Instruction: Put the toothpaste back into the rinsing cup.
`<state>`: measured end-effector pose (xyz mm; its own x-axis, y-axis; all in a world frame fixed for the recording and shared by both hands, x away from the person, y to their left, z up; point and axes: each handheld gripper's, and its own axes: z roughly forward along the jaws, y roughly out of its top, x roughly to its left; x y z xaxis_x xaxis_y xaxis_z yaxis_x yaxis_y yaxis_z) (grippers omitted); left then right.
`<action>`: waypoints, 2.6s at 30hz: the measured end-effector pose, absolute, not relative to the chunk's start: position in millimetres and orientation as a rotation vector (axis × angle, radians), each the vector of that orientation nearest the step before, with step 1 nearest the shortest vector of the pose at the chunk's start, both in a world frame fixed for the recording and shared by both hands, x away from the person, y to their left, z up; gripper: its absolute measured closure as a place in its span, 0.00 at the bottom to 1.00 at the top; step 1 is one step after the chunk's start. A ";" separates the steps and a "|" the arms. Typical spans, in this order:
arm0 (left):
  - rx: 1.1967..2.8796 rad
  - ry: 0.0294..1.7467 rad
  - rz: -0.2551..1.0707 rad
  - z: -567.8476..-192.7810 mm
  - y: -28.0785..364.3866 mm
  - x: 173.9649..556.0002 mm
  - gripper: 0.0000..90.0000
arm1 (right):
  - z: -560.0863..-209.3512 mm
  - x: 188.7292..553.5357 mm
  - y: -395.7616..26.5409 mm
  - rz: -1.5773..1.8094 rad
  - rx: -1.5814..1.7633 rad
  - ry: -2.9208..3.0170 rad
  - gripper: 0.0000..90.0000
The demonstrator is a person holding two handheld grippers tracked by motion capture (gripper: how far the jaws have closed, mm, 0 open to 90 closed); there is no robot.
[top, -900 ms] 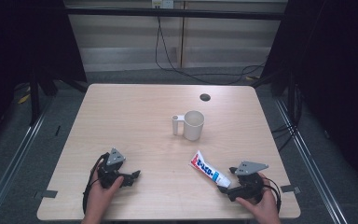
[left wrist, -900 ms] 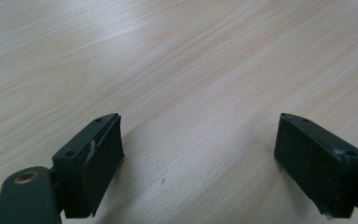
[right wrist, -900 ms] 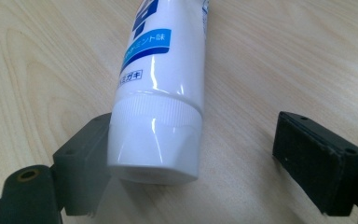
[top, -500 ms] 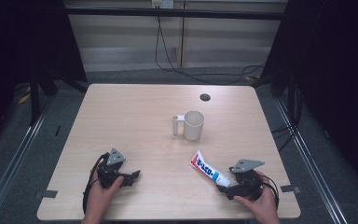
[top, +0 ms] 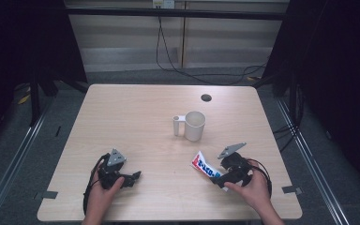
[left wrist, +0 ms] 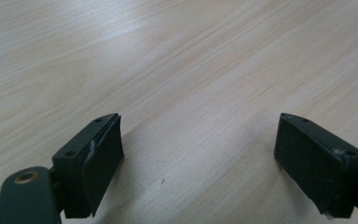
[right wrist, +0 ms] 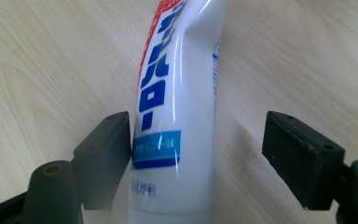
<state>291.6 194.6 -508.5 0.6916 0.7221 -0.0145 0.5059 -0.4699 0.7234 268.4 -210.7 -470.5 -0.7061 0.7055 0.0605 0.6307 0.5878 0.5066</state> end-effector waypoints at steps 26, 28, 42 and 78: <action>2.173 0.934 0.380 -508.5 194.7 291.7 0.17 | -462.5 303.2 -169.0 0.573 1.100 2.761 0.30; 2.173 0.935 0.379 -508.5 194.7 291.7 0.17 | -463.1 305.2 -167.8 0.571 1.097 2.762 0.31; 2.172 0.935 0.380 -508.5 194.7 291.7 0.17 | -469.0 313.2 -158.0 0.516 1.099 2.790 0.36; 2.173 0.937 0.380 -508.4 194.7 291.6 0.17 | -447.6 301.3 -156.6 0.697 1.058 2.726 0.64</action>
